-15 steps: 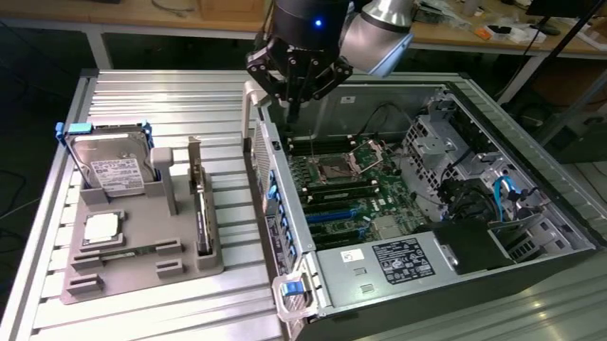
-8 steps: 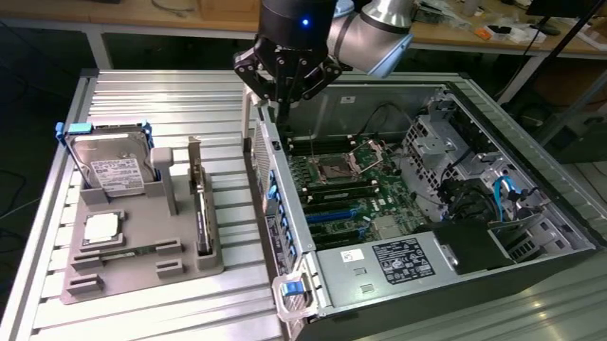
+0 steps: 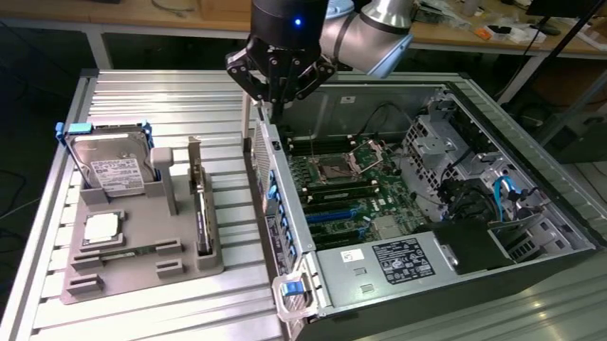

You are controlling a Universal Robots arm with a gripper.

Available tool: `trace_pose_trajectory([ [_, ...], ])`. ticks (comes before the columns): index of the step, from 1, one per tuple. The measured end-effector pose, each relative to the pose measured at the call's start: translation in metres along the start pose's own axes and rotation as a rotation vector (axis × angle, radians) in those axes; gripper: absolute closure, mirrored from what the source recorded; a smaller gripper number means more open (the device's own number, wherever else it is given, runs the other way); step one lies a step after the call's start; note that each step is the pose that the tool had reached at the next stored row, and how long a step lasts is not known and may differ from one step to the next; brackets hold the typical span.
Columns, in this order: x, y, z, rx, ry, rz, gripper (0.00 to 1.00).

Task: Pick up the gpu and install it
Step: 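Reach for the gpu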

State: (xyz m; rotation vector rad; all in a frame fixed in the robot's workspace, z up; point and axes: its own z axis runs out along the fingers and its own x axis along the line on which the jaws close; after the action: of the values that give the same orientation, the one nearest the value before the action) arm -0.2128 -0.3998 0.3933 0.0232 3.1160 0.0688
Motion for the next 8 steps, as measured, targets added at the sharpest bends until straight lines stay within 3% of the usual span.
trace_pose_trajectory([
  [8,0.016,-0.0003,-0.0004,-0.0005,0.0009,-0.021,0.89],
])
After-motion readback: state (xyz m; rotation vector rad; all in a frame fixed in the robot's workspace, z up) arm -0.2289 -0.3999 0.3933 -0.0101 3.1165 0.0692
